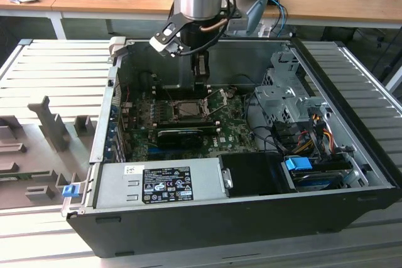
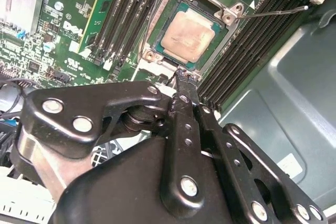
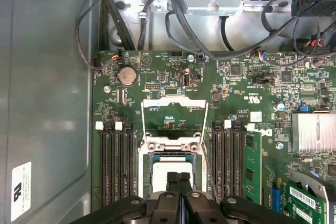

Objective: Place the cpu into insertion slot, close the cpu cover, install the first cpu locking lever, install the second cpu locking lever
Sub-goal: 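Close the cpu cover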

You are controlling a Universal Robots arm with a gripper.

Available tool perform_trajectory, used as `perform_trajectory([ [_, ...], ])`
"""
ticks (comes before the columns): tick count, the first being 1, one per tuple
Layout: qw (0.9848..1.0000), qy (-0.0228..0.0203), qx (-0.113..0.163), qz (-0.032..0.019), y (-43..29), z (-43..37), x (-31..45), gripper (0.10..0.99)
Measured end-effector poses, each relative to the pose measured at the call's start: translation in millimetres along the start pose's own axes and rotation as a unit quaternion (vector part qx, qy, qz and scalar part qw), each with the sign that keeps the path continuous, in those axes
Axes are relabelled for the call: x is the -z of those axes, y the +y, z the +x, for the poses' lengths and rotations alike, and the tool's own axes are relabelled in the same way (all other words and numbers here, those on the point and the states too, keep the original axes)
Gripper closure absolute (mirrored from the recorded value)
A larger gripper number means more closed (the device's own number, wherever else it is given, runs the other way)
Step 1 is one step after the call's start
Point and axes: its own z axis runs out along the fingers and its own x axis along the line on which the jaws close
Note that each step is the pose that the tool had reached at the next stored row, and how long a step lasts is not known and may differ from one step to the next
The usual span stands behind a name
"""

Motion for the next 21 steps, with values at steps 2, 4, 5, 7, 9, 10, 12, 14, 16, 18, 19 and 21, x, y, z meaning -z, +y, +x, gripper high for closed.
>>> perform_trajectory([
  [2, 1.0, 0.0001, 0.0, 0.0, 1.4, 0.0, 0.2, 0.98],
  [4, 1.0, 0.0, 0.0, 0.0001, 4.3, 0.0, 0.2, 0.98],
  [5, 1.0, 0.0, 0.0, 0.0001, 5.7, 0.0, 0.1, 0.98],
  [7, 1.0, 0.0, 0.0, 0.0002, 9.3, 0.0, -0.1, 0.98],
  [9, 1.0, 0.0, 0.0, 0.0002, 11.3, 0.0, -0.2, 0.98],
  [10, 1.0, 0.0, 0.0, 0.0003, 12.6, 0.0, -0.3, 0.98],
  [12, 1.0, 0.0, 0.0, 0.0003, 14.9, 0.0, -0.3, 0.98],
  [14, 1.0, 0.0, 0.0, 0.0004, 16.7, 0.0, -0.3, 0.98],
  [16, 1.0, 0.0, 0.0, 0.0004, 18.5, 0.1, 0.0, 0.98],
  [18, 1.0, 0.0, 0.0, 0.0005, 19.6, 0.1, 1.7, 0.98],
  [19, 1.0, 0.0, 0.0, 0.0005, 20.8, 0.0, 2.4, 0.98],
  [21, 1.0, 0.0002, 0.0, 0.0004, 25.4, 0.1, 2.5, 0.98],
])
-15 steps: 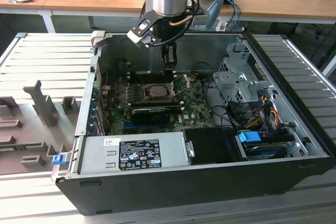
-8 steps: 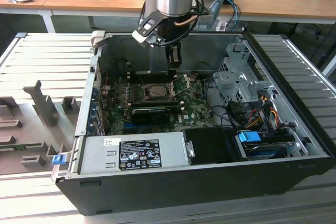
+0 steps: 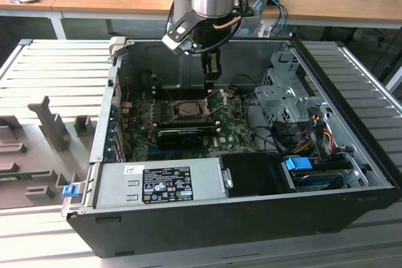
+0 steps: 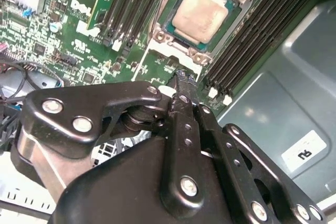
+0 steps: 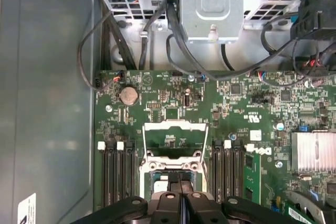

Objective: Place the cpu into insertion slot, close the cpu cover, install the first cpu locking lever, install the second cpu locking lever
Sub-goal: 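Close the cpu cover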

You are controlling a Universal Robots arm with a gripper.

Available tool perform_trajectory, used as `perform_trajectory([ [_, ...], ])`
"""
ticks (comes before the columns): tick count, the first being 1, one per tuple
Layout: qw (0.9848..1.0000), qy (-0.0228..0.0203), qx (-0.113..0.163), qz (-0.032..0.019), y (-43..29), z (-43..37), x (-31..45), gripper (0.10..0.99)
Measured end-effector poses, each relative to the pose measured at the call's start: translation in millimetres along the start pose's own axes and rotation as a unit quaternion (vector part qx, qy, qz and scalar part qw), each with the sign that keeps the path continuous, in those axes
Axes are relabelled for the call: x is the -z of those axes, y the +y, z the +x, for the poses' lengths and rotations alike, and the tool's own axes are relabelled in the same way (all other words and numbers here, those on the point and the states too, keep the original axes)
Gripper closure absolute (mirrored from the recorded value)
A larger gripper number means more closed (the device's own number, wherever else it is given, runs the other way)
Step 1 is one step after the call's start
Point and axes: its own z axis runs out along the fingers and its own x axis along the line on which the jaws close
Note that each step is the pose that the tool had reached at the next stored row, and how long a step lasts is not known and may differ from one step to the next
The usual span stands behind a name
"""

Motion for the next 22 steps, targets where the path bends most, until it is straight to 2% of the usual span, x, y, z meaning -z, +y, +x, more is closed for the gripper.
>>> perform_trajectory([
  [3, 1.0, -0.0003, 0.0, 0.0004, 9.3, 0.0, -0.3, 0.98],
  [7, 1.0, -0.0002, 0.0, 0.0008, 17.4, 0.0, -0.8, 0.98],
  [9, 1.0, -0.0001, 0.0, 0.0012, 24.5, 0.0, -1.2, 0.98],
  [12, 1.0, -0.0002, 0.0, 0.0012, 28.9, 0.0, -1.4, 0.98],
  [17, 1.0, -0.0002, 0.001, 0.0014, 40.2, 0.1, -2.0, 0.98],
  [22, 1.0, -0.0002, 0.001, 0.0014, 42.4, 0.1, -2.4, 0.98],
])
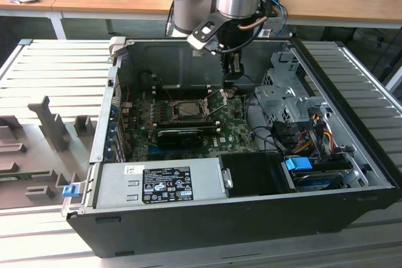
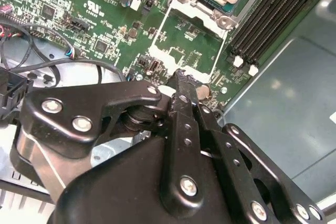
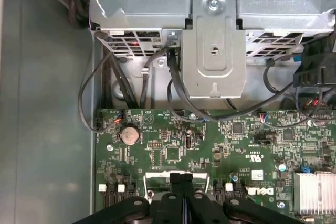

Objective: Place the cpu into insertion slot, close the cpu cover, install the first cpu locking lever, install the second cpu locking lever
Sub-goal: 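Close the cpu cover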

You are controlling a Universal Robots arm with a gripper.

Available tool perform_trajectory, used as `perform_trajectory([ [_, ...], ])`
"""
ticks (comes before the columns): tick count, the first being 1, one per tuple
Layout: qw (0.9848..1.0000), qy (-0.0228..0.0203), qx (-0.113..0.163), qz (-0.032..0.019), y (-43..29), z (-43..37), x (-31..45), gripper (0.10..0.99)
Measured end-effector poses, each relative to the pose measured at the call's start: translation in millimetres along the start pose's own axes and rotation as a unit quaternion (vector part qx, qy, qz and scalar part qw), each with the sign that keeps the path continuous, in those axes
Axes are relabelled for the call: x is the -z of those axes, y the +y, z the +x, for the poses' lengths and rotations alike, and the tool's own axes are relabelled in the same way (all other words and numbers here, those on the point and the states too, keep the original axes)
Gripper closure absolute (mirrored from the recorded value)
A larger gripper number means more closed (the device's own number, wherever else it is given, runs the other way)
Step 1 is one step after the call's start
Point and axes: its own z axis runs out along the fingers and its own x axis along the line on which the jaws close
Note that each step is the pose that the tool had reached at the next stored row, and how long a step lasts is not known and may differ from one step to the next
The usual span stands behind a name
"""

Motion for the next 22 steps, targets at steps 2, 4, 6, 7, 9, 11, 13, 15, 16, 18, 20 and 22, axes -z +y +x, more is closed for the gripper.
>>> perform_trajectory([
  [2, 1.0, 0.0001, 0.0, 0.0, 2.1, 0.0, -0.2, 0.98],
  [4, 1.0, 0.0, 0.0, 0.0, 4.2, 0.0, -0.5, 0.98],
  [6, 1.0, 0.0, 0.0, 0.0, 7.4, 0.0, -1.0, 0.98],
  [7, 1.0, -0.0001, 0.0, 0.0, 8.6, 0.0, -3.0, 0.98],
  [9, 1.0, 0.0, 0.0, 0.0003, 12.5, 0.0, -7.1, 0.98],
  [11, 1.0, -0.0003, 0.0, 0.0005, 16.1, 0.0, -11.0, 0.98],
  [13, 1.0, -0.0017, 0.0, 0.0008, 20.6, 0.1, -17.2, 0.98],
  [15, 1.0, -0.0028, 0.0, 0.001, 22.4, 0.4, -23.5, 0.98],
  [16, 1.0, -0.0029, 0.0, 0.001, 22.9, 0.6, -25.5, 0.98],
  [18, 1.0, -0.0029, 0.0, 0.0013, 23.0, 0.8, -31.0, 0.98],
  [20, 1.0, -0.0031, 0.0, 0.0044, 22.9, 0.8, -33.8, 0.98],
  [22, 0.9999, -0.0032, 0.0, 0.0136, 22.8, 0.8, -33.8, 0.98],
])
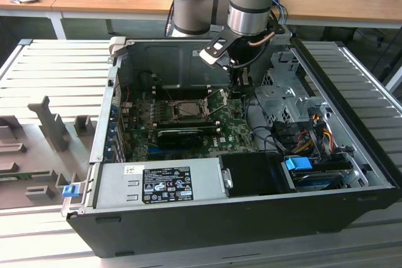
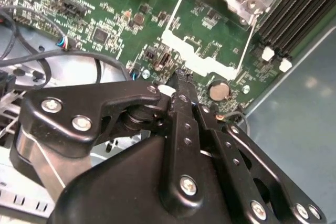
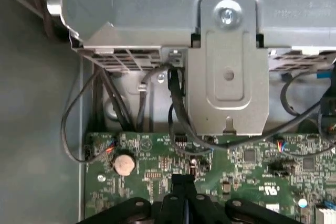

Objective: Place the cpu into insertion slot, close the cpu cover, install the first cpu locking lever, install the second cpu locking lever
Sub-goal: 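Close the cpu cover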

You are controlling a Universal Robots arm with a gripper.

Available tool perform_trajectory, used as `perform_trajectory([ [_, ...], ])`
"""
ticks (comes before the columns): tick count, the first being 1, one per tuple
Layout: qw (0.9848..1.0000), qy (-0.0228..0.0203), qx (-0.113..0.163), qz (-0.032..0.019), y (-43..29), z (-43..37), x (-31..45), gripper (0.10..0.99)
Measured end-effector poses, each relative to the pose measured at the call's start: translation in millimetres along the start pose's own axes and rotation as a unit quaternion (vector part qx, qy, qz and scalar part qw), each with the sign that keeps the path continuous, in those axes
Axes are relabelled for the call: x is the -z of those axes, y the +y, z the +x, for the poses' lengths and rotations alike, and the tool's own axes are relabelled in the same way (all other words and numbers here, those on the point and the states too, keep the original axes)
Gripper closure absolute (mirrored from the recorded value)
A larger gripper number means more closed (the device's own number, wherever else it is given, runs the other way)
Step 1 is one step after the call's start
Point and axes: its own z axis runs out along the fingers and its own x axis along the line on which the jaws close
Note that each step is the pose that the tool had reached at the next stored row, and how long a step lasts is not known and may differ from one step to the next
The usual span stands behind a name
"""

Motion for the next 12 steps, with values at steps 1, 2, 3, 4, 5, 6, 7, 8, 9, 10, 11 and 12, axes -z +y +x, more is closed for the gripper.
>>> perform_trajectory([
  [1, 1.0, 0.0, 0.0, 0.0057, 0.0, 0.0, -0.1, 0.98],
  [2, 0.9999, 0.0001, 0.0, 0.0164, 0.0, 0.1, 0.0, 0.98],
  [3, 0.9997, 0.0, 0.0, 0.0233, 0.0, 0.1, 0.4, 0.98],
  [4, 0.9996, 0.0, 0.0, 0.0293, 0.1, 0.1, 1.3, 0.98],
  [5, 0.9993, 0.0, 0.0, 0.0375, 0.1, 0.0, 4.0, 0.98],
  [6, 0.9992, 0.0, 0.0, 0.0404, -0.1, 0.0, 6.3, 0.98],
  [7, 0.9992, 0.0001, 0.0, 0.0405, -2.7, 0.1, 6.4, 0.98],
  [8, 0.9992, 0.0001, 0.0, 0.0405, -4.9, 0.0, 6.5, 0.98],
  [9, 0.9992, 0.0001, 0.0, 0.0405, -7.0, 0.0, 6.5, 0.98],
  [10, 0.9992, 0.0001, 0.0, 0.0405, -9.9, 0.0, 6.6, 0.98],
  [11, 0.9992, 0.0, 0.0, 0.0405, -11.0, 0.0, 6.7, 0.98],
  [12, 0.9992, 0.0, 0.0, 0.0403, -11.9, -0.1, 6.7, 0.98],
])
